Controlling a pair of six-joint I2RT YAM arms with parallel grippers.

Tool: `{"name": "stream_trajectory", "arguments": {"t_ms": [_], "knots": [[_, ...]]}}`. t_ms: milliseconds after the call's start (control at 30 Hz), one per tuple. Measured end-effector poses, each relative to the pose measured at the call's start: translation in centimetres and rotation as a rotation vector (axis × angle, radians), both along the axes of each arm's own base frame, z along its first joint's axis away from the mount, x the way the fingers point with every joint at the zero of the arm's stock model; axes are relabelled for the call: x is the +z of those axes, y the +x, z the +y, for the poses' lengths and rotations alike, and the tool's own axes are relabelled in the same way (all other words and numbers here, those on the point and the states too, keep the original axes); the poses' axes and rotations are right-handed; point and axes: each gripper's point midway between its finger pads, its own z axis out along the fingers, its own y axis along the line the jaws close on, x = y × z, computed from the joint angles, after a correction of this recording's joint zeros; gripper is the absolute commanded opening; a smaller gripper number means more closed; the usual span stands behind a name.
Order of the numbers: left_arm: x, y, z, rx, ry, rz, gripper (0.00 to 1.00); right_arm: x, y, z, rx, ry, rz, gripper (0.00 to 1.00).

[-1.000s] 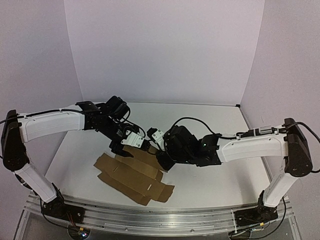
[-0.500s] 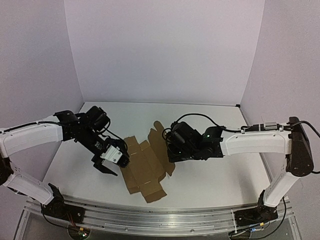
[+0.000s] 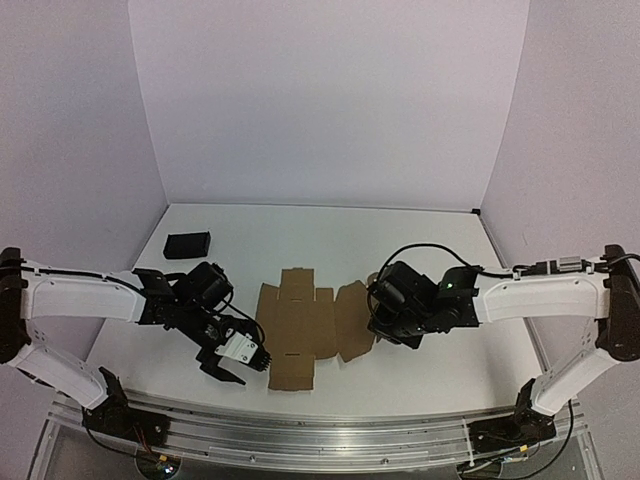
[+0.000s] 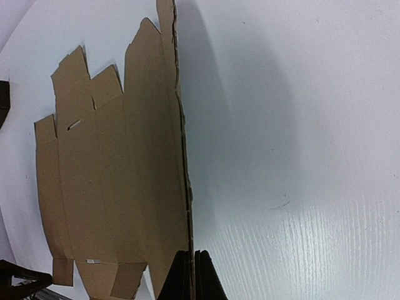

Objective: Fold the paper box

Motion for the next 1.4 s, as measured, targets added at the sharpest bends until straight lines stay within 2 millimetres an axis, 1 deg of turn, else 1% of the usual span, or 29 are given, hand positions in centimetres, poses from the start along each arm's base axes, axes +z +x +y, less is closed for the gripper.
{"name": "stream_trajectory", "arguments": {"t_ms": [100, 167, 300, 433, 533, 600, 733, 800, 867, 933, 1000, 1033, 1100, 1167, 1200, 1267, 1300, 1367, 1400], "knots": [[-0.8, 0.8, -0.2, 0.038, -0.018, -0.037, 0.74, -1.0, -0.7, -0.7, -0.041, 0.014, 0.039, 0.00], [-0.8, 1.5, -0.5, 0.057, -0.035, -0.063, 0.66, -1.4, -1.1, -0.9, -0.056, 0.024, 0.056, 0.00], [-0.9, 3.0, -1.4, 0.098, -0.061, -0.106, 0.37, -1.5, -1.6, -1.2, -0.074, 0.051, 0.077, 0.00], [-0.8, 3.7, -1.8, 0.111, -0.076, -0.139, 0.14, -1.3, -2.1, -1.6, -0.086, 0.085, 0.086, 0.00], [-0.7, 3.9, -1.9, 0.123, -0.082, -0.138, 0.01, -1.4, -2.3, -1.6, -0.087, 0.099, 0.093, 0.00], [-0.8, 3.9, -1.9, 0.120, -0.079, -0.137, 0.00, -1.7, -2.5, -1.7, -0.085, 0.102, 0.100, 0.00], [-1.1, 3.4, -2.0, 0.115, -0.053, -0.085, 0.00, -2.4, -3.1, -1.8, -0.060, 0.100, 0.123, 0.34], [-0.8, 3.1, -2.3, 0.110, -0.040, -0.034, 0.00, -2.8, -3.6, -1.9, -0.013, 0.079, 0.134, 0.44], [-0.3, 2.5, -2.6, 0.102, -0.033, 0.027, 0.00, -3.0, -3.9, -2.0, 0.074, 0.033, 0.125, 0.52], [0.2, 1.9, -2.8, 0.099, -0.028, 0.083, 0.00, -2.7, -4.1, -2.3, 0.177, -0.028, 0.100, 0.59], [0.4, 1.3, -2.8, 0.099, -0.017, 0.127, 0.00, -1.5, -4.1, -2.4, 0.292, -0.095, 0.048, 0.68], [0.5, 1.0, -2.6, 0.099, -0.010, 0.149, 0.00, -0.5, -3.9, -2.3, 0.356, -0.129, 0.001, 0.72], [0.3, 0.2, -2.3, 0.095, 0.007, 0.196, 0.00, 2.3, -3.6, -1.4, 0.496, -0.190, -0.123, 0.77], [0.1, -0.7, -1.9, 0.100, 0.033, 0.252, 0.00, 5.4, -4.1, -0.1, 0.654, -0.247, -0.270, 0.80], [0.0, -0.9, -1.8, 0.103, 0.041, 0.274, 0.00, 7.0, -4.6, 0.9, 0.746, -0.283, -0.359, 0.82], [0.0, -1.4, -1.7, 0.110, 0.054, 0.311, 0.00, 9.2, -6.1, 3.0, 0.908, -0.342, -0.506, 0.87], [0.1, -1.6, -1.7, 0.112, 0.059, 0.327, 0.00, 10.0, -7.1, 4.1, 0.997, -0.384, -0.585, 0.88], [0.3, -1.7, -1.7, 0.113, 0.060, 0.344, 0.00, 10.8, -8.5, 6.0, 1.135, -0.492, -0.719, 0.91], [0.4, -1.8, -1.8, 0.113, 0.061, 0.351, 0.00, 10.9, -8.9, 6.8, 1.186, -0.546, -0.767, 0.92]]}}
